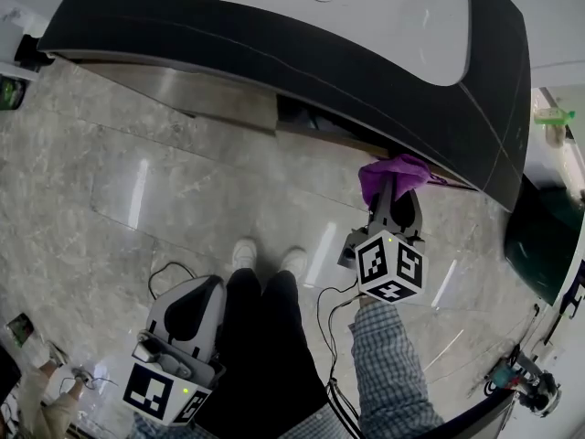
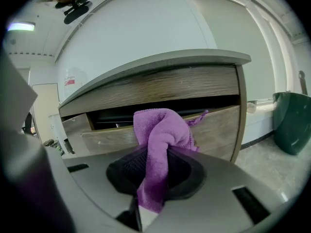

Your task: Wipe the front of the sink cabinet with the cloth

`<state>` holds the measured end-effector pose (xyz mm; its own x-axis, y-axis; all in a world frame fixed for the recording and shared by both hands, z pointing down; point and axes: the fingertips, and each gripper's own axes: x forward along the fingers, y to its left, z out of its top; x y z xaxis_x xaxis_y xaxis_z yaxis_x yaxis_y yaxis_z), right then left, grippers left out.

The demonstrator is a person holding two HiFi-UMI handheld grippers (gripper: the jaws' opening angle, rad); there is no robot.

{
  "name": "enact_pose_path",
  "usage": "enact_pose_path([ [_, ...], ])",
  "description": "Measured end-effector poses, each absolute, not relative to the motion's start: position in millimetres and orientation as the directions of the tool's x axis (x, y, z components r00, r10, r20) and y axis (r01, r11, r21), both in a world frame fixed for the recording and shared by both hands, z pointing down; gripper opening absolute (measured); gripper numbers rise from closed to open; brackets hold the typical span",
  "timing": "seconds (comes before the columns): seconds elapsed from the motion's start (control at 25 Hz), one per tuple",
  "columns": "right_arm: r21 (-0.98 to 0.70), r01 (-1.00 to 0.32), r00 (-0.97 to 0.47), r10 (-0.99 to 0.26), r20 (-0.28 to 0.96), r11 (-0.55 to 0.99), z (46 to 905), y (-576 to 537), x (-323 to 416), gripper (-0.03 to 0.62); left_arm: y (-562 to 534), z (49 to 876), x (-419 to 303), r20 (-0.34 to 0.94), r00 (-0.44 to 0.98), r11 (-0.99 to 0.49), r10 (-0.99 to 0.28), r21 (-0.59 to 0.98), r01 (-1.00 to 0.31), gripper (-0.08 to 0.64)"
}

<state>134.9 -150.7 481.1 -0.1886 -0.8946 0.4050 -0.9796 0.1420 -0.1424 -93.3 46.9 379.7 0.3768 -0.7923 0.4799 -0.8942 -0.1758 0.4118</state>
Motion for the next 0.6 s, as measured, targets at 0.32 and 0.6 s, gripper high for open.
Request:
enact_pose_path([
  [0.32, -0.12, -0.962, -0.274, -0.873, 0.403, 0.247, 482.4, -146.5, 85.1, 0.077, 53.8, 384.4, -112.7, 0.481, 0.342, -0.132, -0.807, 0.417, -0.899, 0.011],
  [0.6, -0.099, -0.929, -0.365, -0.842, 0.397, 0.356, 482.5, -140.3, 39.1, 0.077, 61.3, 387.2, -127.4, 0.482, 0.308, -0.094, -0.82, 0.419, -0.903, 0.011],
])
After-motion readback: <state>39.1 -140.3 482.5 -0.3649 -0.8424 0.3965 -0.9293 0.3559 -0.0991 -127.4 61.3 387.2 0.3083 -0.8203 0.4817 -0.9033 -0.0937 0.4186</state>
